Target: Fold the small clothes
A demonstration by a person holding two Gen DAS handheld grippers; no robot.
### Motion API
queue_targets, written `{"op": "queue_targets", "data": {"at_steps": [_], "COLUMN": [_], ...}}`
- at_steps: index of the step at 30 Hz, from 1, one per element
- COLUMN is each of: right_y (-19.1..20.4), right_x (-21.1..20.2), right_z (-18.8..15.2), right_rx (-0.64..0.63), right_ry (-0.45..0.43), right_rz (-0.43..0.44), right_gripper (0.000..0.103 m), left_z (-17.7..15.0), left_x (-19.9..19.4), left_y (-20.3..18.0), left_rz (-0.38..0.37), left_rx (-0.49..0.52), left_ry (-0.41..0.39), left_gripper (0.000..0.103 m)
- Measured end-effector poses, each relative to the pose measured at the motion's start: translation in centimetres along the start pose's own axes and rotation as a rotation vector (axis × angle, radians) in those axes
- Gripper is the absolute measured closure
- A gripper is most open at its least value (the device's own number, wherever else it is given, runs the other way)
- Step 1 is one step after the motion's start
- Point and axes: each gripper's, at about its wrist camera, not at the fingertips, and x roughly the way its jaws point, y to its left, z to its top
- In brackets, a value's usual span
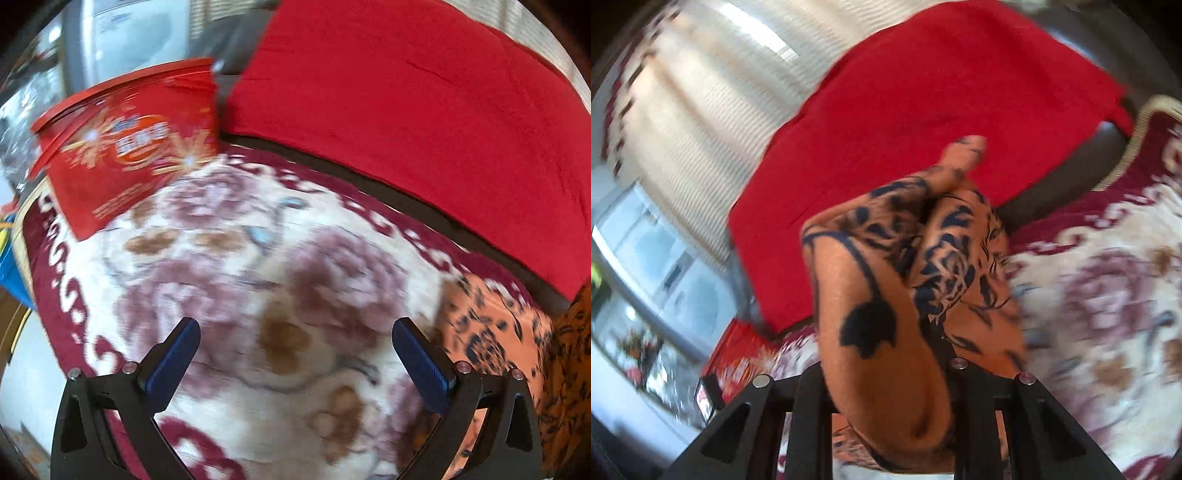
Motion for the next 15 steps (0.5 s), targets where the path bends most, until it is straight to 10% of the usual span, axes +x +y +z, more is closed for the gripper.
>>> {"op": "queue_targets", "data": {"at_steps": [12, 15], "right_y": [6.5, 6.4], "right_x": [13.1, 11.6], "right_z": [-12.2, -11.6], "right_rx": [-0.053, -0.052], "right_ry": [0.355, 0.396], "right_rz": [0.016, 0.192], "right_gripper": [0.069, 0.025], "left_z": [0.2, 0.2], "left_x": [0.0, -0.3], "left_y": [4.2, 3.4], "left_rz": [0.000, -0.032], "left_rx": [-0.051, -0.035], "left_ry": [-0.002, -0.005], "left_gripper": [0.000, 0.000]}}
